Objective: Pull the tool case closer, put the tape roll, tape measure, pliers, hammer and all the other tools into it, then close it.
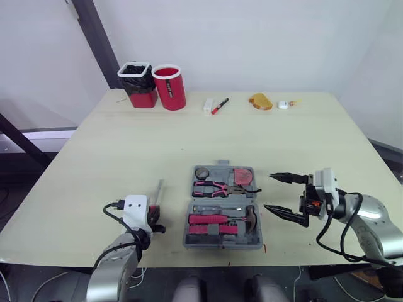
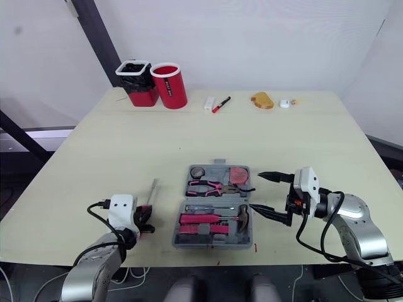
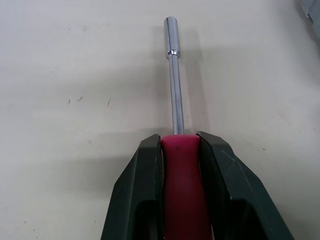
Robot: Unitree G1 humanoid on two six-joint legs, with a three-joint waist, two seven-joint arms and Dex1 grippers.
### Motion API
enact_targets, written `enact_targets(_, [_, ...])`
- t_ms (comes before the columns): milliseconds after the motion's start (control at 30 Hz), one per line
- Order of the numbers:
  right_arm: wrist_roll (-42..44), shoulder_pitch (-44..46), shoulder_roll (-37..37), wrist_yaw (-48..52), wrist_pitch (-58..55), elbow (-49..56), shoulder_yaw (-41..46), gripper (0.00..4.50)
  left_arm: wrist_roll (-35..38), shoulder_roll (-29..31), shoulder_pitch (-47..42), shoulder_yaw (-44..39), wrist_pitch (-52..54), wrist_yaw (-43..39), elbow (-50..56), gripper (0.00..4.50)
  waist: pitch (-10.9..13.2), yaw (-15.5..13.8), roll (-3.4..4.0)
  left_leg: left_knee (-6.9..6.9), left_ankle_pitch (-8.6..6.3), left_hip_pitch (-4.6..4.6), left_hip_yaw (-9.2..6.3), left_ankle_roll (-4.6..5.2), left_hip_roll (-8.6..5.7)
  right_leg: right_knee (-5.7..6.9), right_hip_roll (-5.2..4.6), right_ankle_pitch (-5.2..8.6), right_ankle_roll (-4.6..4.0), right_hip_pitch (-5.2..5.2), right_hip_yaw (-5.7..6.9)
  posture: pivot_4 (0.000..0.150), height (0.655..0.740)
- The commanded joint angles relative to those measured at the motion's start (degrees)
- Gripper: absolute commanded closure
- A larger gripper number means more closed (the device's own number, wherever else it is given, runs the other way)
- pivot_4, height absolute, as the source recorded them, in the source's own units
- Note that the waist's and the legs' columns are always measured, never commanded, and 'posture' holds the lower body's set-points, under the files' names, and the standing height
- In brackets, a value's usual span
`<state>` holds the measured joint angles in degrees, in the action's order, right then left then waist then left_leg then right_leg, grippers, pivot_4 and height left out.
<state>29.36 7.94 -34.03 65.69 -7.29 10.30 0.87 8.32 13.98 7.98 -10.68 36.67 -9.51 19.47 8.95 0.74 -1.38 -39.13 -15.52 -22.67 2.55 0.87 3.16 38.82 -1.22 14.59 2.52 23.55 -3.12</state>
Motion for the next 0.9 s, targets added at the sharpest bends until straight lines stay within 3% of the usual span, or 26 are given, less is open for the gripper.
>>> enact_targets(33, [1.3, 0.7, -0.3, -0.3, -0.5, 2.7, 0.8, 0.00, 0.4, 1.4, 0.4, -1.7, -0.8, -0.7, -0.5, 3.93, 0.0, 0.0, 0.00, 0.00, 0.00, 0.00, 0.00, 0.00, 0.01, 0.00, 0.01, 0.00, 0.00, 0.00, 0.00, 0.150, 0.7400])
enact_targets(167, [1.9, 0.0, 0.0, -0.5, -1.2, 3.7, 0.8, 0.00, 1.8, 4.2, 0.5, -2.4, -2.4, -4.3, -0.1, 3.93, 0.0, 0.1, -0.03, 0.01, 0.00, 0.00, -0.01, 0.00, 0.06, 0.00, 0.08, 0.01, -0.02, 0.03, 0.00, 0.150, 0.7400])
enact_targets(467, [4.1, -2.0, -2.2, 2.2, -1.8, 4.3, 2.4, 0.00, 8.6, 21.5, -4.2, -3.1, -6.3, -25.8, -1.0, 3.93, 0.1, -0.1, -0.10, 0.04, 0.00, -0.11, 0.03, 0.00, 0.06, -0.09, 0.01, 0.11, -0.20, 0.10, 0.04, 0.150, 0.7400])
enact_targets(633, [5.4, -4.1, -3.7, 4.6, -1.1, 4.7, 3.5, 0.00, 9.2, 30.7, -8.7, 1.6, -9.5, -38.4, -2.3, 3.93, 0.1, -0.1, -0.12, 0.10, 0.00, -0.12, 0.08, 0.00, 0.07, -0.17, 0.01, 0.12, -0.20, 0.10, 0.03, 0.150, 0.7400])
enact_targets(900, [5.9, -6.6, -5.3, 6.1, -0.4, 4.4, 5.3, 0.00, 9.6, 34.4, -19.0, 11.4, -12.1, -49.9, -1.9, 3.93, 0.1, -0.1, -0.10, 0.19, 0.00, -0.14, 0.10, 0.00, 0.07, -0.29, 0.04, 0.08, -0.12, 0.10, 0.02, 0.150, 0.7400])
